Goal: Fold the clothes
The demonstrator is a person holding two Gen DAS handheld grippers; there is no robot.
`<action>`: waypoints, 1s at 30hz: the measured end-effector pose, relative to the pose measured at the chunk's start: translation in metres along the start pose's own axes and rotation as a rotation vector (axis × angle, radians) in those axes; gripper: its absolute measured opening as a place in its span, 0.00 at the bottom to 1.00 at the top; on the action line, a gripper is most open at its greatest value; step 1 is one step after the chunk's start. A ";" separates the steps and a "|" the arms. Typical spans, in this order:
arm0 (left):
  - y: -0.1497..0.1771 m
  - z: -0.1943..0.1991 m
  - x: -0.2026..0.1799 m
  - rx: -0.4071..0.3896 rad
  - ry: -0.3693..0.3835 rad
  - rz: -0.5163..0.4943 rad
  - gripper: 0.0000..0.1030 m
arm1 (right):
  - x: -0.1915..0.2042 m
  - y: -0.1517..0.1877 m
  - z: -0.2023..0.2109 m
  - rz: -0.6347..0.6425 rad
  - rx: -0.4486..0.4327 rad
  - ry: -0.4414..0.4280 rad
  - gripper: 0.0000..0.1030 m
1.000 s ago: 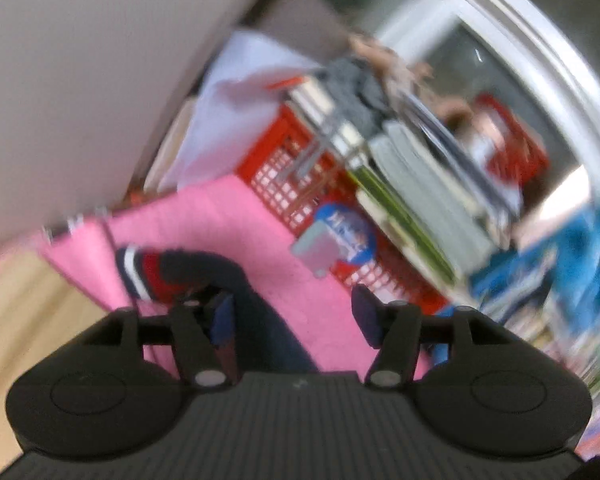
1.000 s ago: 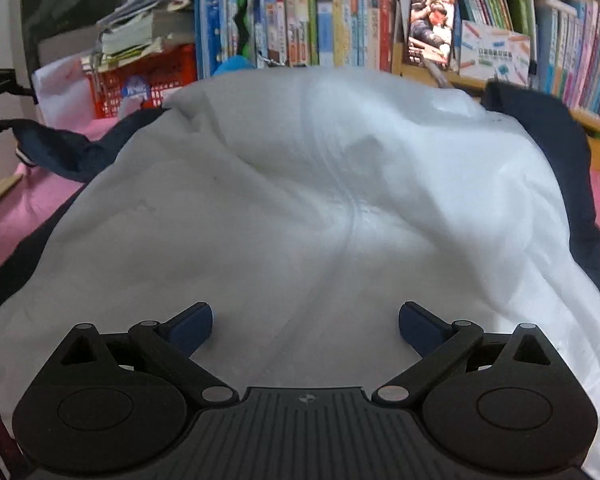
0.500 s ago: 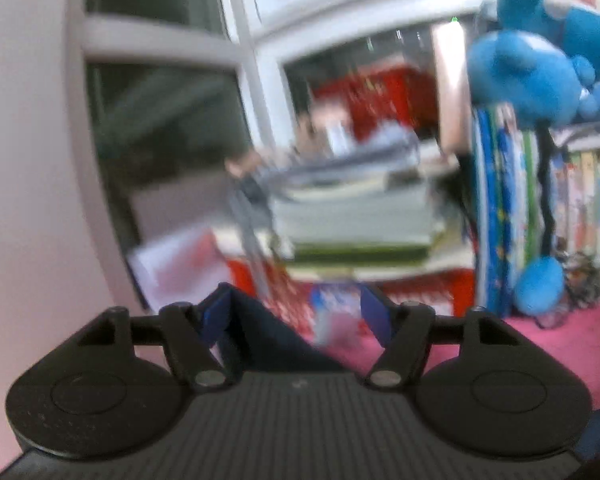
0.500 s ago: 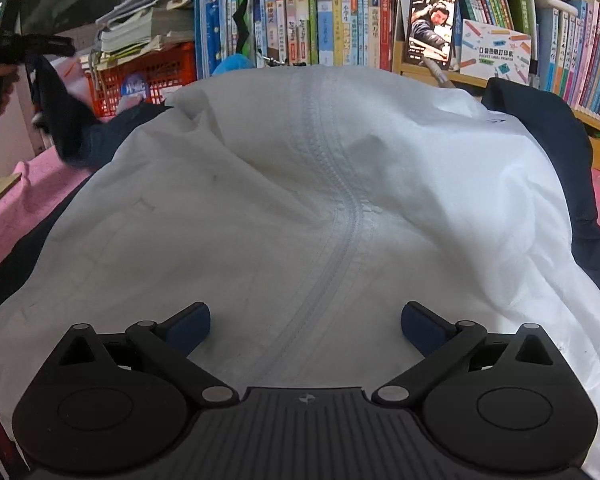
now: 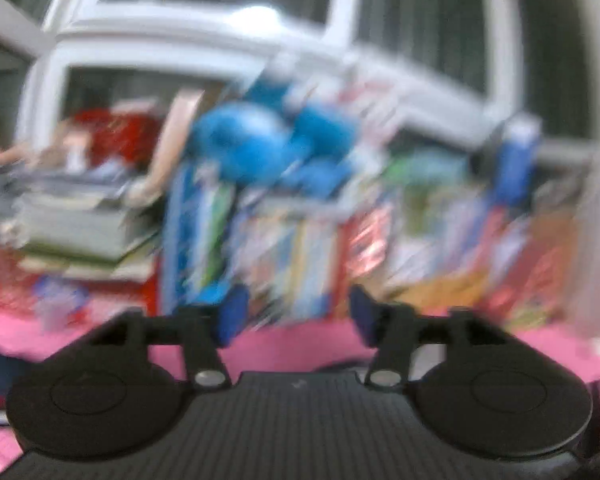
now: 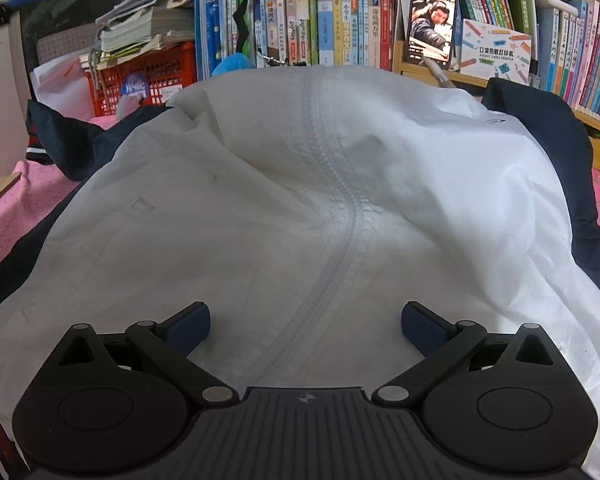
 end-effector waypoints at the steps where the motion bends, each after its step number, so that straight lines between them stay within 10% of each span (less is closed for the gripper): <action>1: 0.003 -0.020 0.002 0.045 -0.051 0.025 0.61 | 0.000 0.000 0.000 0.001 0.001 0.001 1.00; 11: 0.065 -0.144 -0.012 0.380 -0.186 -0.082 0.52 | 0.000 -0.001 0.000 0.001 0.004 0.003 1.00; 21: 0.126 -0.034 -0.012 0.424 -0.132 -0.123 0.47 | 0.000 -0.001 0.001 -0.003 0.003 0.000 1.00; 30: 0.142 0.007 -0.018 0.358 -0.126 -0.054 0.47 | 0.022 -0.062 0.039 -0.068 -0.185 -0.235 1.00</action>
Point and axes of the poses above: each gripper's, at about its wrist camera, not at the fingertips, and z roughly against the way its jaws point, x to its left, y to its underside, the point moved 1 cm from there along -z, roughly the way its jaws point, and after that the axes turned 3 degrees about -z, right-handed, at the moved point
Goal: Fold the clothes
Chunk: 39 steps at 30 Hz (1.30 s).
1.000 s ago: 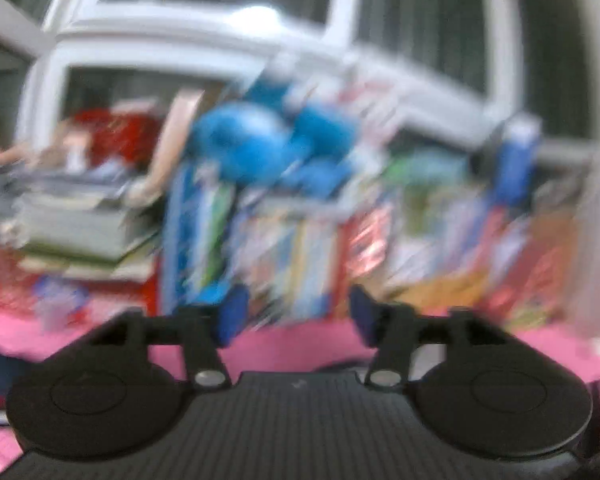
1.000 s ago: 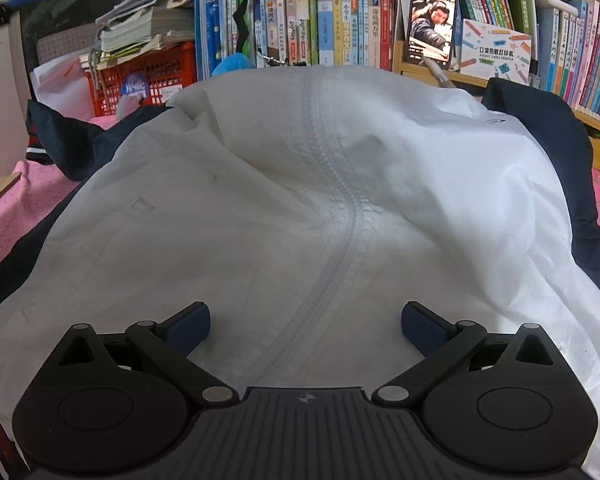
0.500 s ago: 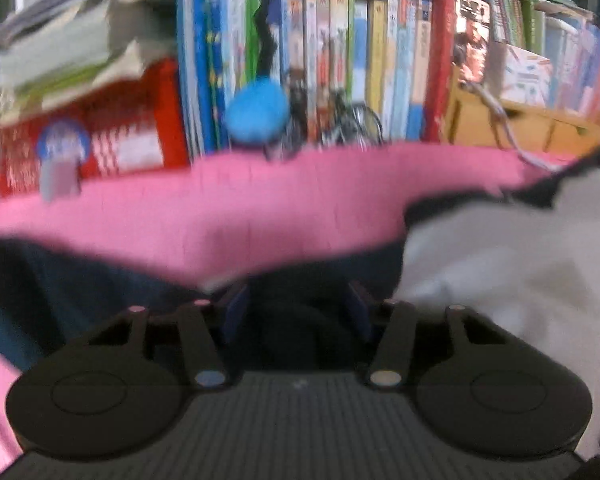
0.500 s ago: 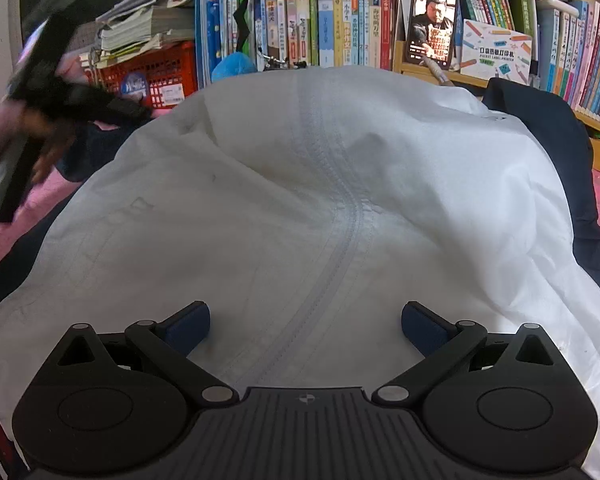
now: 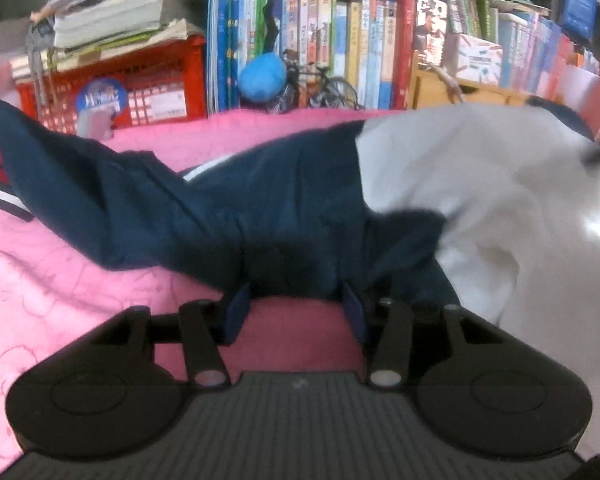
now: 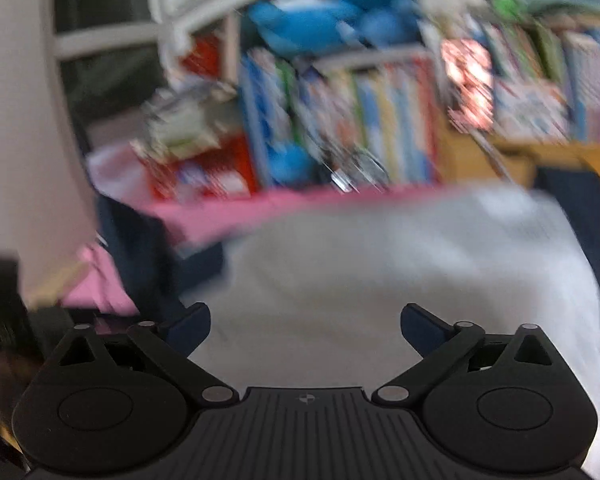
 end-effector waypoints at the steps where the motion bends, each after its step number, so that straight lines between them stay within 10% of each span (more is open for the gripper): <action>1: 0.001 0.000 0.000 -0.005 0.004 0.006 0.47 | 0.009 -0.013 -0.009 0.026 -0.004 -0.014 1.00; 8: 0.000 0.026 0.050 -0.025 0.100 0.261 0.47 | 0.075 -0.019 -0.126 0.325 0.158 -0.001 0.96; 10: -0.004 0.042 0.078 -0.080 0.089 0.392 0.48 | 0.081 0.003 -0.142 0.376 0.217 0.010 0.68; 17: -0.072 -0.035 0.126 -0.027 -0.257 0.285 0.89 | 0.078 0.032 -0.135 0.375 0.167 0.001 0.63; 22: -0.086 -0.127 0.139 0.209 -0.487 0.229 0.73 | 0.076 0.029 -0.137 0.353 0.169 0.016 0.70; 23: -0.083 -0.124 0.144 0.180 -0.468 0.281 0.36 | 0.075 0.029 -0.137 0.349 0.170 0.017 0.71; 25: -0.079 -0.114 0.155 0.125 -0.397 0.405 0.10 | 0.073 0.029 -0.138 0.339 0.173 0.018 0.72; 32: -0.049 0.018 0.142 -0.472 0.321 0.733 0.10 | 0.063 0.028 -0.134 0.287 0.171 0.016 0.74; 34: -0.014 0.050 0.133 -0.495 0.284 0.723 0.10 | 0.061 0.031 -0.119 0.291 0.150 0.037 0.74; 39: 0.069 0.081 0.118 -0.213 -0.023 0.610 0.11 | 0.054 0.040 -0.071 0.349 0.106 0.068 0.77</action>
Point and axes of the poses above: each gripper's, at about its wrist camera, not at the fingertips, and z roughly against the way its jaws point, x to its left, y to its underside, the point moved 1 cm from there along -z, roughly the way its jaws point, and after that the axes turned 3 degrees about -z, right-handed, at the moved point
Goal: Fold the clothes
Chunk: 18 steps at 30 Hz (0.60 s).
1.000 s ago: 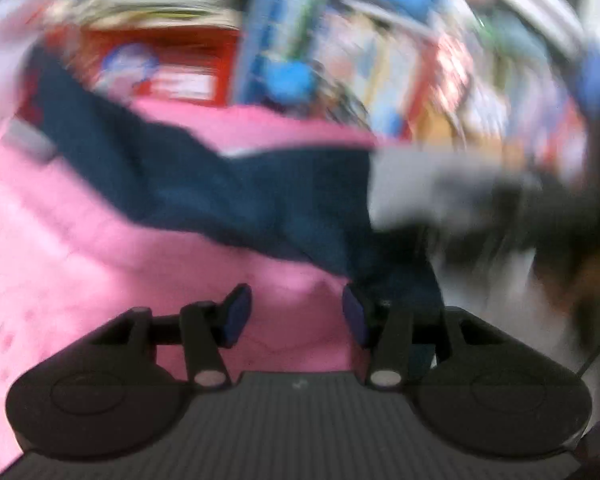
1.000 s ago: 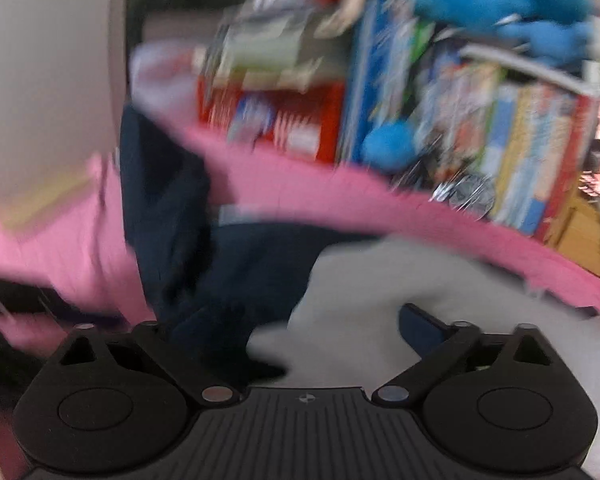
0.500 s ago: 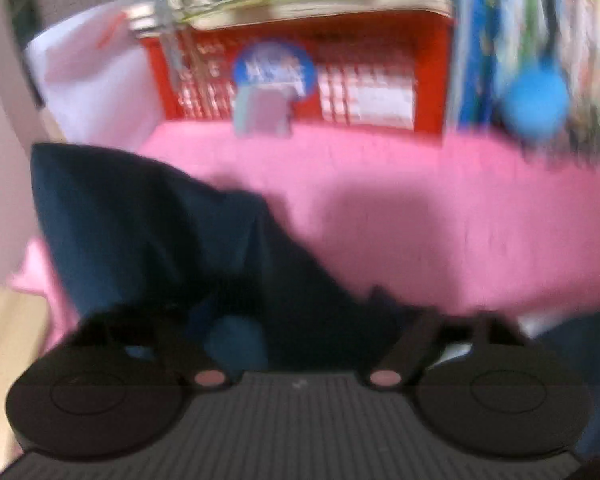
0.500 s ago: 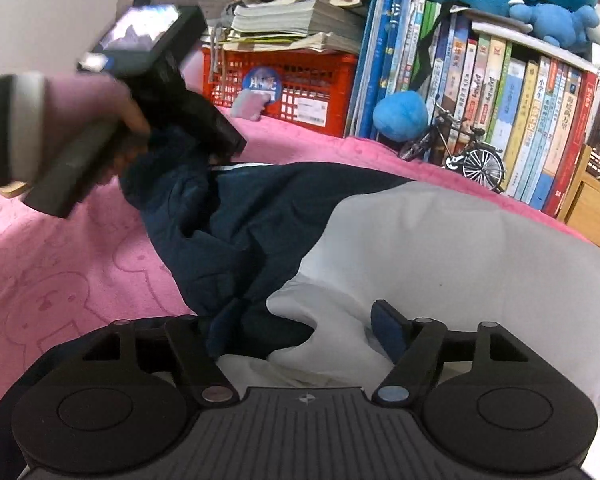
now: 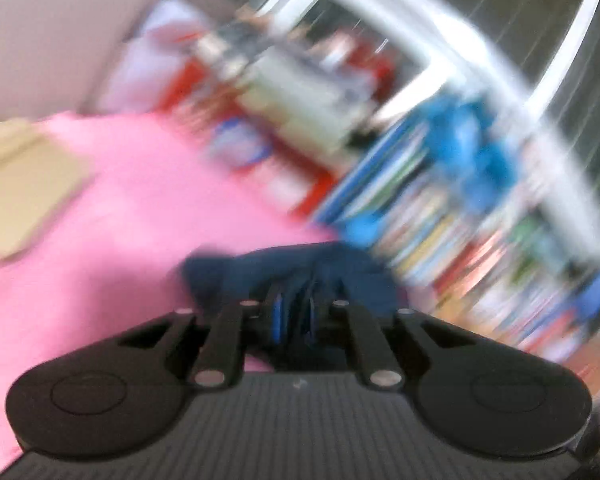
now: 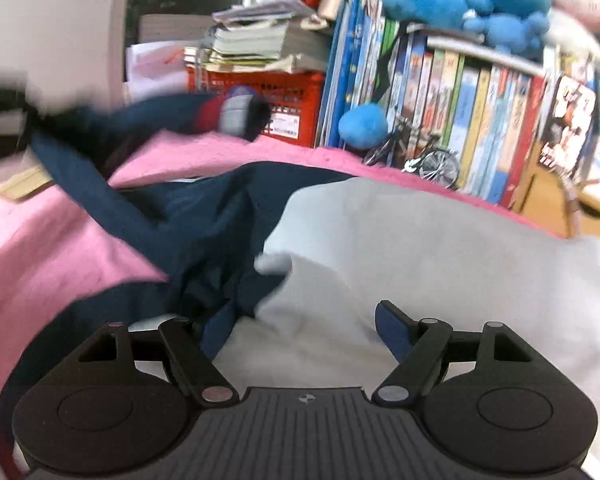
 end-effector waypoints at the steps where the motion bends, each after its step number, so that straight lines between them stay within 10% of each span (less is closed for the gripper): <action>1: 0.006 0.003 0.001 0.037 -0.062 -0.055 0.15 | -0.002 0.004 0.011 0.017 -0.007 0.006 0.80; 5: 0.010 0.004 -0.022 0.077 -0.271 -0.311 0.44 | -0.007 0.019 0.027 0.043 0.011 0.033 0.82; 11: -0.003 0.032 -0.063 -0.051 -0.128 -0.425 0.87 | -0.015 0.035 0.029 -0.021 0.037 0.040 0.85; 18: 0.026 -0.036 -0.126 -0.022 -0.133 -0.520 0.93 | -0.023 0.038 0.026 -0.095 0.064 0.027 0.89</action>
Point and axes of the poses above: each gripper's, at about its wrist camera, not at the fingertips, and z roughly against the way its jaws point, x to its left, y to its underside, the point moved 1 cm from there along -z, roughly the way its jaws point, and after that the axes turned 3 degrees about -z, right-handed, at the moved point
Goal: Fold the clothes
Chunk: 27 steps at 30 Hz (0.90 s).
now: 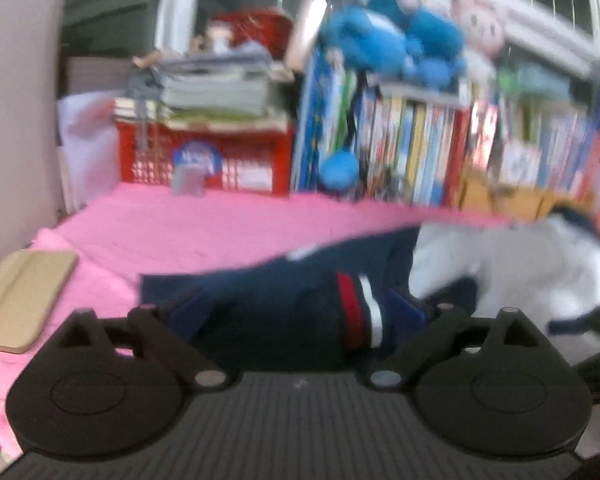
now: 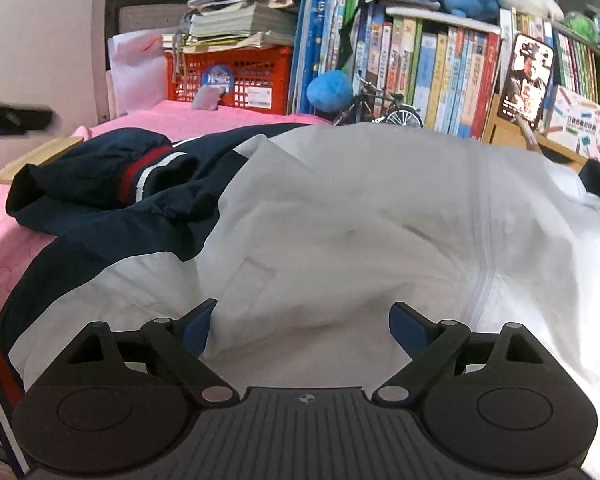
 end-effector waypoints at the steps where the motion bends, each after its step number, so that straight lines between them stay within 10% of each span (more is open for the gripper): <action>1: 0.004 -0.009 -0.010 0.015 -0.024 -0.042 0.92 | -0.001 0.000 0.000 -0.004 0.000 0.002 0.91; 4: 0.014 -0.042 -0.037 0.076 -0.084 -0.196 0.82 | -0.002 0.001 0.000 -0.013 0.001 0.008 0.93; 9: 0.006 -0.035 -0.009 0.047 -0.099 -0.109 0.16 | -0.002 0.000 0.000 -0.022 0.006 0.012 0.94; 17: 0.009 0.018 0.121 -0.006 -0.394 0.317 0.16 | -0.011 0.000 -0.003 -0.067 0.026 -0.014 0.96; 24: 0.044 0.046 0.186 -0.007 -0.495 0.612 0.24 | -0.011 0.001 -0.005 -0.076 0.030 -0.016 0.97; 27: 0.038 0.052 0.161 -0.044 -0.441 0.477 0.43 | -0.012 0.001 -0.005 -0.077 0.032 -0.015 0.97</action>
Point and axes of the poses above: each gripper's, at about its wrist camera, not at the fingertips, and z roughly against the way its jaws point, x to its left, y to its underside, the point moved 1 cm from there along -z, roughly the way its jaws point, and after that the axes turned 3 degrees about -z, right-handed, at the moved point
